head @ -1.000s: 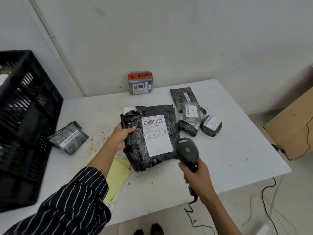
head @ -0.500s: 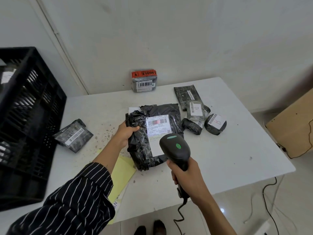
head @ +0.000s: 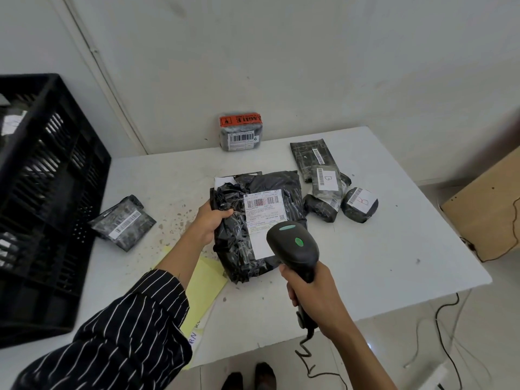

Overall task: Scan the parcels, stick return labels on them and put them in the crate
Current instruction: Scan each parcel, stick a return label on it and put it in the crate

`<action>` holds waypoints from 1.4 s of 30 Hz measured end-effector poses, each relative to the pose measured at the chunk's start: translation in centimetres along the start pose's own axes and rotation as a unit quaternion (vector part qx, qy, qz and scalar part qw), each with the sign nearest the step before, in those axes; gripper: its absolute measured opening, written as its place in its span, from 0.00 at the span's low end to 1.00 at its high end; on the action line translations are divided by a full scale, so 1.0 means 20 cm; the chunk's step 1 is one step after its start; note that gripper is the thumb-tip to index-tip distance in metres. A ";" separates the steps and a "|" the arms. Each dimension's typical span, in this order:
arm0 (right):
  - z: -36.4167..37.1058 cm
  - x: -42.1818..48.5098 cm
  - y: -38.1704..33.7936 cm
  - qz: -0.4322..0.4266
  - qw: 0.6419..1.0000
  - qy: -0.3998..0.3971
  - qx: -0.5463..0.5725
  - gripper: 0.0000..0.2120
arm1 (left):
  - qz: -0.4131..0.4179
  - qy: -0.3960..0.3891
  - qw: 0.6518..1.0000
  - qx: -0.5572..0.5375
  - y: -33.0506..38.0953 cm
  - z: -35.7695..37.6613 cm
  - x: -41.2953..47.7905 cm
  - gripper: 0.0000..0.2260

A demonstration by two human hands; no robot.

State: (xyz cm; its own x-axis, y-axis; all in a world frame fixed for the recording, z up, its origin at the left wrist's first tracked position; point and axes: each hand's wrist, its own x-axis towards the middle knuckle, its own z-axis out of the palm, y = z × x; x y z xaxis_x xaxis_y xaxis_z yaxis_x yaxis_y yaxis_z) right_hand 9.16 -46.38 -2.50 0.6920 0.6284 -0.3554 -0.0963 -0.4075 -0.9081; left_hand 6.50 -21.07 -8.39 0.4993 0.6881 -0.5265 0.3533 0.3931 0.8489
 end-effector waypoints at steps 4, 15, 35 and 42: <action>0.00 0.00 0.01 -0.006 1.000 0.006 0.004 0.12 | 0.002 -0.008 1.000 -0.002 0.00 0.00 0.00 0.18; -0.35 0.21 0.37 0.002 0.963 0.192 -0.190 0.14 | -0.039 -0.075 0.996 0.014 -0.13 0.01 -0.12 0.18; -0.20 0.36 0.45 -0.033 0.835 0.303 -0.458 0.29 | 0.176 0.024 0.905 0.387 -0.36 -0.24 -0.28 0.13; 0.53 0.15 0.34 -0.321 0.842 0.042 -0.431 0.05 | 0.184 -0.047 0.823 0.536 -0.63 -0.66 -0.39 0.21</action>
State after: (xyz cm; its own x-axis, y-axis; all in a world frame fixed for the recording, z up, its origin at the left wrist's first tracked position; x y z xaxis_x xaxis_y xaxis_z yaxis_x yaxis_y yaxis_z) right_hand 3.00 -40.19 -12.15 0.4548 0.8684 0.1978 0.8474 -0.3536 -0.3959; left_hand -12.24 -23.22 -14.32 0.7697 0.5702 -0.2872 0.6339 -0.6291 0.4498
